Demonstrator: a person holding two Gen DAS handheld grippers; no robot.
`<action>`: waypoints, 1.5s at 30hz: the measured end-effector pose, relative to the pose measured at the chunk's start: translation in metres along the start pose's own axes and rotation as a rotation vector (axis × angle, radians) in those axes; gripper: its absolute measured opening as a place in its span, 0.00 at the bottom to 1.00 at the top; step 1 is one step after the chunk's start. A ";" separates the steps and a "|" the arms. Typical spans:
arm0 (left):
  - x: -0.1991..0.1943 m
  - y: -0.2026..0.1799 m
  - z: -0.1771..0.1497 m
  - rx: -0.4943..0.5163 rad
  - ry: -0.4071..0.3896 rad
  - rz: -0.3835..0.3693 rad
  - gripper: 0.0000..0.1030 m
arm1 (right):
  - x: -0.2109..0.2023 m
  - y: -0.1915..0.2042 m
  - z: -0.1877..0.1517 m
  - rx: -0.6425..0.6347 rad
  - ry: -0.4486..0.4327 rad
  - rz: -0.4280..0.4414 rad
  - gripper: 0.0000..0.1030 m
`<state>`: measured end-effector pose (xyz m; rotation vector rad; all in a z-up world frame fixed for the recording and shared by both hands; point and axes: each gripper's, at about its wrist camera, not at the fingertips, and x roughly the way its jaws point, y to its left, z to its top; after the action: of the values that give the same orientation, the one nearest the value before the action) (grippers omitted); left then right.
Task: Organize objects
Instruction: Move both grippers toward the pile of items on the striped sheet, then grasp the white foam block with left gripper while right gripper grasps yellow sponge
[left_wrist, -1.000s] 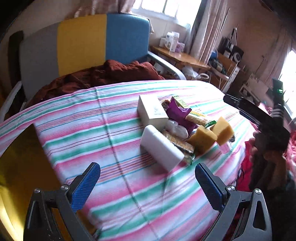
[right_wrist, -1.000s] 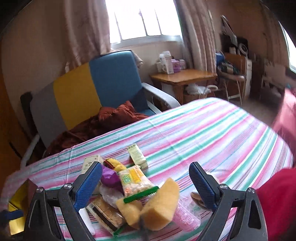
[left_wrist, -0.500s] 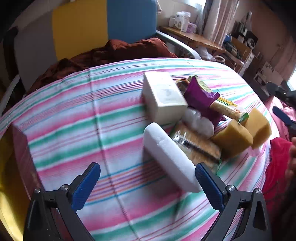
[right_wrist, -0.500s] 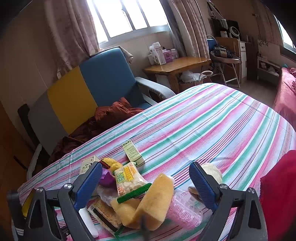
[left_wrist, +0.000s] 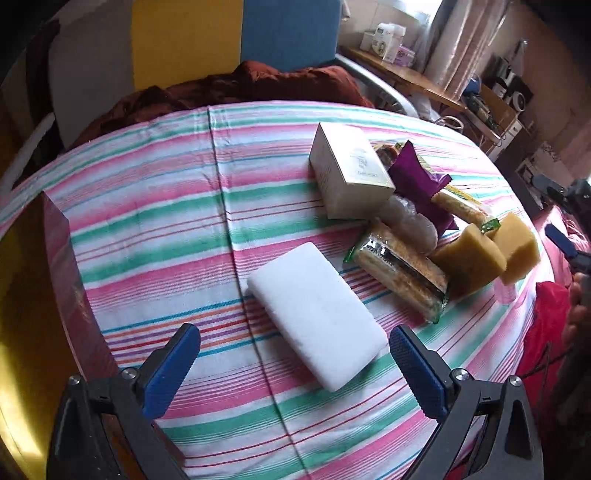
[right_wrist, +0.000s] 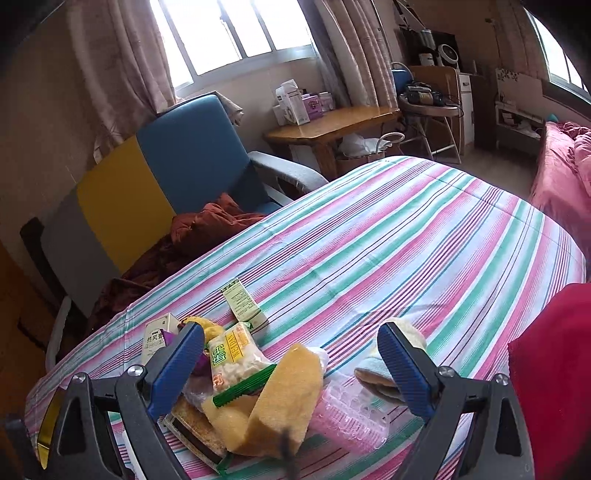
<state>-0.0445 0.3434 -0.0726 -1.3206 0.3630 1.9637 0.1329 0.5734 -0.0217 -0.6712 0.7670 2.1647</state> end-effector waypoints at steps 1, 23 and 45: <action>0.004 -0.002 0.002 -0.007 0.011 0.009 1.00 | 0.000 -0.001 0.000 0.003 -0.002 0.001 0.94; 0.021 -0.017 -0.019 0.063 -0.022 0.005 0.66 | 0.042 -0.006 -0.018 0.020 0.267 -0.016 0.39; -0.076 0.009 -0.045 0.073 -0.194 -0.117 0.61 | 0.004 0.091 -0.029 -0.197 0.245 0.493 0.34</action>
<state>-0.0040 0.2791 -0.0259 -1.0702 0.2551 1.9412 0.0668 0.5048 -0.0163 -0.9386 0.9296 2.6634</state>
